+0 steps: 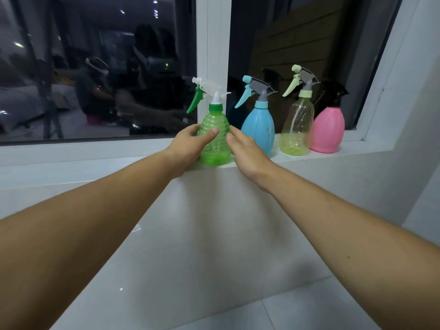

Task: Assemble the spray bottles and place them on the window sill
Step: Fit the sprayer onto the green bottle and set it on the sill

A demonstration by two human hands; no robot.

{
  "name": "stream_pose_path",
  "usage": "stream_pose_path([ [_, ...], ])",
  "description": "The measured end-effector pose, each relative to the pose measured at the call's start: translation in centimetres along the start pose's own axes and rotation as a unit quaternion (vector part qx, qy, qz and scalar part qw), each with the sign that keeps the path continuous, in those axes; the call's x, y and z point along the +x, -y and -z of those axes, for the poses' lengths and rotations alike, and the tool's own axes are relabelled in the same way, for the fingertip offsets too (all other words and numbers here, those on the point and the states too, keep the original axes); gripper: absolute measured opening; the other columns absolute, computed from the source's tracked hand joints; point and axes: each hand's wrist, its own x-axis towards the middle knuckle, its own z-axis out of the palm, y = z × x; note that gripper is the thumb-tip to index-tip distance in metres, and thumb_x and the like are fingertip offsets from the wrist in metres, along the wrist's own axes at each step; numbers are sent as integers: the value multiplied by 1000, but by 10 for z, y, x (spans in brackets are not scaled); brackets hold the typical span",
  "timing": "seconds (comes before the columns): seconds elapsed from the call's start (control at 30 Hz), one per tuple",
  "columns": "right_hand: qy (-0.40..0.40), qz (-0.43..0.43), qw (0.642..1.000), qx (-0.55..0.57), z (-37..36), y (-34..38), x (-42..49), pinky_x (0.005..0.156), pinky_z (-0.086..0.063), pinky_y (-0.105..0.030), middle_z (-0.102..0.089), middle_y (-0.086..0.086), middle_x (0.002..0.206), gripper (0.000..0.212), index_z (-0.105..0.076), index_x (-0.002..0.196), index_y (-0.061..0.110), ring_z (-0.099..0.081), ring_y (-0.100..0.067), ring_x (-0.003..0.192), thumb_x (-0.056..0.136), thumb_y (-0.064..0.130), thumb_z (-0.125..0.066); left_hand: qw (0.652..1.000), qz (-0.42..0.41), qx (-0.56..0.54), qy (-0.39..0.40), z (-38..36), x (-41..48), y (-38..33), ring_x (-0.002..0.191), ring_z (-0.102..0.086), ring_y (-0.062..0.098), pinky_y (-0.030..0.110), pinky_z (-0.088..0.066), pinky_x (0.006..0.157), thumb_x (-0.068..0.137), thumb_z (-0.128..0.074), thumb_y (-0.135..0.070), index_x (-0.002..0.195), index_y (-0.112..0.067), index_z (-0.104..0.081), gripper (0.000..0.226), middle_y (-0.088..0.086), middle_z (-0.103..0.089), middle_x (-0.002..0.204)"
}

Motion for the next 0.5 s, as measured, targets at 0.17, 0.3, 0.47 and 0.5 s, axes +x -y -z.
stream_pose_path([
  [0.17,6,9,1000,1,-1,-2,0,116,-32,-47,-36,2,154,66,-29,149,43,-40,-18,139,86,65,-32,1000,-4,17,-2,0,4,4,102,-74,13,28,-58,88,96,-67,-44,137,-17,-58,50,1,-74,124],
  [0.3,-9,9,1000,22,6,-4,-4,116,-33,-44,-33,0,156,55,-31,151,34,-38,-19,140,98,50,-36,998,24,51,-33,2,1,4,135,-55,24,42,-44,116,87,-71,-57,159,-14,-29,94,6,-49,156],
  [0.47,-41,4,999,33,22,-20,-21,113,-36,-45,-41,2,149,60,-38,146,34,-45,-18,134,90,55,-39,984,-29,118,-127,-7,-20,8,120,-53,21,35,-46,97,89,-71,-54,149,-13,-38,80,6,-51,138],
  [0.5,-46,-2,998,32,26,-24,-25,113,-37,-45,-43,3,147,58,-40,146,33,-47,-18,132,92,54,-39,978,-48,135,-151,-10,-25,10,119,-52,22,36,-47,99,88,-72,-53,140,-14,-43,71,5,-50,133],
])
